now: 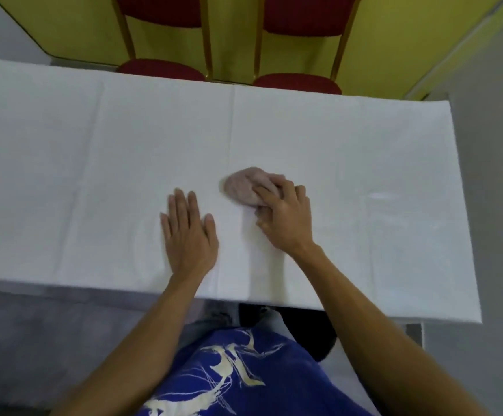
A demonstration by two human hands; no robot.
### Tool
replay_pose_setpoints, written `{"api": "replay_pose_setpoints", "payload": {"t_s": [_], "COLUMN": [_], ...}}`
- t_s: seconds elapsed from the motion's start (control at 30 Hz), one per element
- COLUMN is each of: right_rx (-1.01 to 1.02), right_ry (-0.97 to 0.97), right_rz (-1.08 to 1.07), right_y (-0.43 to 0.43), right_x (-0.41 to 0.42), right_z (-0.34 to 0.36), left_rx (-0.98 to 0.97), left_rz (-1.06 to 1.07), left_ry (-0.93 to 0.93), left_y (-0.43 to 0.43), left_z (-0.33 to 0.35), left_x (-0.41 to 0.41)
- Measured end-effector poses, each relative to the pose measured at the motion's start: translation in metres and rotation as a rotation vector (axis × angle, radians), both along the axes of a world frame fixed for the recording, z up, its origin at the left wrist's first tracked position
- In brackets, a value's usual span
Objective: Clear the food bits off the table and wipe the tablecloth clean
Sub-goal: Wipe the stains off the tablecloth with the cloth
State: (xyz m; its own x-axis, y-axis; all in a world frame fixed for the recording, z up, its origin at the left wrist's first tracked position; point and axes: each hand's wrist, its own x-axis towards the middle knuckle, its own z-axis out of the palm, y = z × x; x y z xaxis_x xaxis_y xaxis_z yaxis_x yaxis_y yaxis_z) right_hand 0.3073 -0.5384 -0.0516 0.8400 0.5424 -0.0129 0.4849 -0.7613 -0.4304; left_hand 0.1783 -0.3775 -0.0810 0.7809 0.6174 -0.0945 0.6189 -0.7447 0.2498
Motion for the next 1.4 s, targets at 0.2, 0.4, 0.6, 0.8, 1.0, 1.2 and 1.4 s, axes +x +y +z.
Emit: {"api": "replay_pose_setpoints", "payload": {"t_s": [0.2,0.4,0.6,0.8,1.0,1.2,1.4], "right_rx": [0.047,0.059,-0.022,-0.158,-0.136,-0.184,-0.288], "right_ry": [0.118,0.112,-0.021,-0.035,0.140,-0.053,-0.022], "right_rz": [-0.782,-0.772,-0.075,-0.577,-0.675,-0.079,-0.081], "right_y": [-0.116,0.010,0.048,-0.054,0.028,0.121,0.047], "right_x": [0.104,0.067,0.038,0.138,0.138,0.092,0.191], "right_z": [0.002,0.010,0.007,0.008,0.008,0.001,-0.001], "left_rx": [-0.095,-0.108,-0.075,0.038,0.053,0.053,0.065], "left_rz": [0.015,0.014,-0.054,-0.081,-0.073,-0.084,-0.090], "left_ry": [-0.006,-0.124,-0.062,-0.049,-0.039,-0.023,-0.020], "left_y": [0.000,0.011,0.034,0.032,0.032,0.033,0.033], "left_z": [0.004,0.021,0.005,-0.005,-0.004,-0.004,-0.004], "left_x": [0.005,0.075,0.125,0.119,0.119,0.120,0.121]}}
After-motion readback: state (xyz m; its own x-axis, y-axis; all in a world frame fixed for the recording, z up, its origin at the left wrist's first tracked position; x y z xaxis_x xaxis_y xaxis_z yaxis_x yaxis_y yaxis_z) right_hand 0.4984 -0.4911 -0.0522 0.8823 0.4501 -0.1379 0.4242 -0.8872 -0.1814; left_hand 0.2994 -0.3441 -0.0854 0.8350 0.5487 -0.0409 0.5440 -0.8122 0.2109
